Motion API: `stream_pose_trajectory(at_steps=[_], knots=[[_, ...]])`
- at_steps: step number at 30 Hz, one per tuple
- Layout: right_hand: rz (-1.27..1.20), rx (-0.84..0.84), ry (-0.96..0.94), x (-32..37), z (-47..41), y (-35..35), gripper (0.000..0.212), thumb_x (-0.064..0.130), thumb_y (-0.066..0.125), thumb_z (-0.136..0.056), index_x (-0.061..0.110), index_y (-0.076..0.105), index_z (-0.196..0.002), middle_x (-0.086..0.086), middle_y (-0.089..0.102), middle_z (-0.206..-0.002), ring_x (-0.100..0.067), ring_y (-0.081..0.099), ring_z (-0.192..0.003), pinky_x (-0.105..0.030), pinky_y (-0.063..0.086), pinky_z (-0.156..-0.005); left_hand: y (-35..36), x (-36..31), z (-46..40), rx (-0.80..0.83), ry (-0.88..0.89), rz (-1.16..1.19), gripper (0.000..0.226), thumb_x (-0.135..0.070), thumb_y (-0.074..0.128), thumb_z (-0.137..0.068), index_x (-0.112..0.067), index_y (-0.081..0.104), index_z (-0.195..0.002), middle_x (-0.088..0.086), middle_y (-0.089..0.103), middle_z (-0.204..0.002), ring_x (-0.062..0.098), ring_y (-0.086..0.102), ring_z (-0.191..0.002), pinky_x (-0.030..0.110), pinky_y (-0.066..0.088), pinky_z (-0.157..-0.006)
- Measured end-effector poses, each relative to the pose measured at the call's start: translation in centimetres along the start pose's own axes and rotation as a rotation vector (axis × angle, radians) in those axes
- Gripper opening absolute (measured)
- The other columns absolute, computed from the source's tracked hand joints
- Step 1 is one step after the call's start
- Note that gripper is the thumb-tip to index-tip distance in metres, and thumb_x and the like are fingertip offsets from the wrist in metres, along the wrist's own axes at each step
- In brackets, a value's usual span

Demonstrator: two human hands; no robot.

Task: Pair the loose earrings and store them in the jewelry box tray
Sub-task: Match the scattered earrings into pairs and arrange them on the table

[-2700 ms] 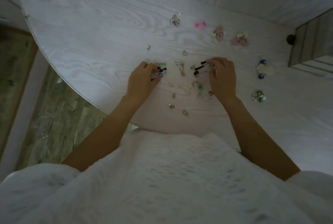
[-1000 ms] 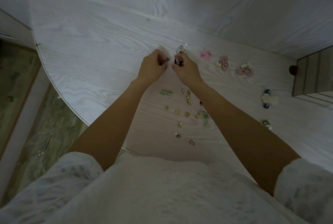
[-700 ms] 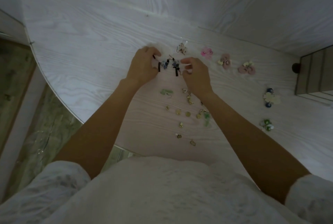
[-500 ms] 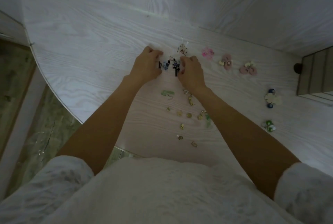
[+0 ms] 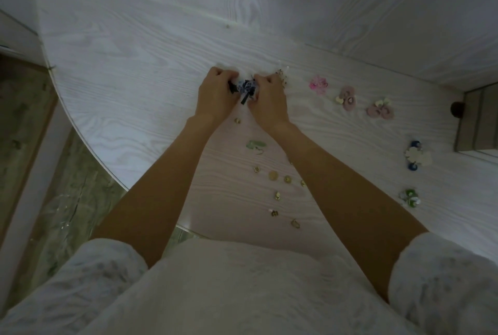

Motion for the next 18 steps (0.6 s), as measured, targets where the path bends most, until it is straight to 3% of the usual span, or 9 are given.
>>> stream_pose_trajectory(at_steps=[4, 8, 11, 13, 16, 18], knots=[[0.001, -0.007, -0.026, 0.9, -1.3, 0.1, 0.039, -0.003, 0.047, -0.088, 0.004, 0.05, -0.126, -0.018, 0.049, -0.122, -0.027, 0.048, -0.109, -0.017, 0.031, -0.082, 0.0, -0.3, -0.8, -0.011, 0.004, 0.082, 0.035, -0.009, 0.062, -0.083, -0.011, 0.06, -0.118, 0.013, 0.057, -0.117, 0.021, 0.06, -0.1, 0.018, 0.042, -0.087], [-0.056, -0.031, -0.061, 1.2, -0.8, -0.9, 0.043, -0.009, 0.046, -0.084, 0.003, 0.052, -0.125, -0.018, 0.052, -0.12, -0.026, 0.051, -0.109, -0.019, 0.034, -0.089, -0.8, -0.2, -0.2, -0.046, 0.009, 0.157, 0.036, -0.007, 0.06, -0.084, -0.011, 0.058, -0.12, 0.013, 0.057, -0.118, 0.015, 0.059, -0.093, 0.018, 0.044, -0.086], [-0.054, -0.139, -0.149, 0.2, 1.8, -3.0, 0.044, -0.016, 0.043, -0.077, 0.002, 0.06, -0.113, -0.018, 0.055, -0.11, -0.028, 0.053, -0.1, -0.014, 0.032, -0.08, -1.4, 0.1, 2.5, -0.135, 0.069, 0.213, 0.033, -0.003, 0.057, -0.083, -0.015, 0.062, -0.113, 0.009, 0.059, -0.113, 0.011, 0.058, -0.086, 0.02, 0.048, -0.08], [0.012, -0.188, -0.181, -1.3, 4.3, -4.0, 0.04, -0.014, 0.045, -0.075, 0.004, 0.063, -0.107, -0.016, 0.057, -0.107, -0.03, 0.05, -0.1, -0.014, 0.028, -0.078, -1.1, 0.1, 4.9, -0.111, 0.109, 0.167, 0.028, -0.008, 0.06, -0.083, -0.018, 0.065, -0.109, 0.006, 0.06, -0.109, 0.013, 0.057, -0.088, 0.019, 0.045, -0.077], [0.091, -0.177, -0.152, -4.0, 8.2, -4.7, 0.032, -0.004, 0.051, -0.08, 0.009, 0.064, -0.106, -0.013, 0.057, -0.104, -0.029, 0.047, -0.1, -0.013, 0.025, -0.08, 0.7, -1.2, 8.3, -0.003, 0.303, -0.035, 0.023, -0.013, 0.065, -0.081, -0.018, 0.067, -0.103, 0.006, 0.063, -0.103, 0.021, 0.053, -0.094, 0.013, 0.032, -0.078], [0.126, -0.191, -0.135, -5.7, 10.8, -5.1, 0.027, 0.0, 0.055, -0.081, 0.01, 0.064, -0.105, -0.012, 0.057, -0.101, -0.029, 0.047, -0.099, -0.015, 0.027, -0.082, 2.4, -2.2, 10.5, 0.071, 0.427, -0.147, 0.025, -0.01, 0.067, -0.078, -0.015, 0.068, -0.102, 0.008, 0.064, -0.1, 0.026, 0.053, -0.093, 0.02, 0.037, -0.079]])
Point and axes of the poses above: each hand's wrist, its own z-axis away from the middle knuckle, its own y-axis out of the palm, x = y × z, the point moved 7 cm from there along -z, towards the middle knuckle
